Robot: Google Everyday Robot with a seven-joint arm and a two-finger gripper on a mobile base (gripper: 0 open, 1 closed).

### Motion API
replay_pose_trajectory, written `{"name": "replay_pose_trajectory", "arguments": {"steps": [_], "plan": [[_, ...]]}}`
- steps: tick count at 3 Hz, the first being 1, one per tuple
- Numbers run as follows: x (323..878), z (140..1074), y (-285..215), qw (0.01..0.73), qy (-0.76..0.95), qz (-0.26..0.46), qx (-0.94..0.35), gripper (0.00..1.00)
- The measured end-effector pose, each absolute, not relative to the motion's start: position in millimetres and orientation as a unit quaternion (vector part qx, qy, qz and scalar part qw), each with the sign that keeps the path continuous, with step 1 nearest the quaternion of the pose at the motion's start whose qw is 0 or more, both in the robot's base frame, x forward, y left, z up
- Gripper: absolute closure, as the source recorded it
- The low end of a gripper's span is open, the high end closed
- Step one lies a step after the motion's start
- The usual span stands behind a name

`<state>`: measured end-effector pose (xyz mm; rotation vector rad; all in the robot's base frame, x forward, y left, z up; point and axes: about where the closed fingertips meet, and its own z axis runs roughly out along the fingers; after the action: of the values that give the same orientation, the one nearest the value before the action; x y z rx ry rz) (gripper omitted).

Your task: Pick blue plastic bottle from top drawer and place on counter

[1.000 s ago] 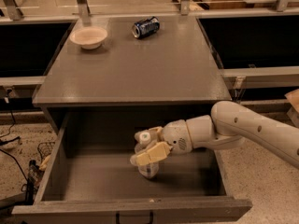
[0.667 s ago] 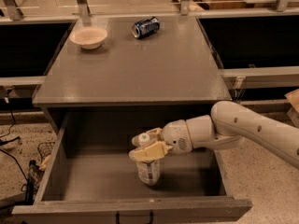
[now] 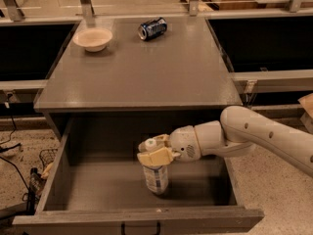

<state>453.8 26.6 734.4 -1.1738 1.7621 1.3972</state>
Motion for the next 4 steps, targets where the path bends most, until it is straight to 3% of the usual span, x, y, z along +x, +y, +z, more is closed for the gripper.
{"name": "replay_pose_trajectory", "arguments": {"steps": [4], "plan": [[486.0, 832.4, -15.3, 0.355, 0.667, 0.454, -0.473, 1.00]]}}
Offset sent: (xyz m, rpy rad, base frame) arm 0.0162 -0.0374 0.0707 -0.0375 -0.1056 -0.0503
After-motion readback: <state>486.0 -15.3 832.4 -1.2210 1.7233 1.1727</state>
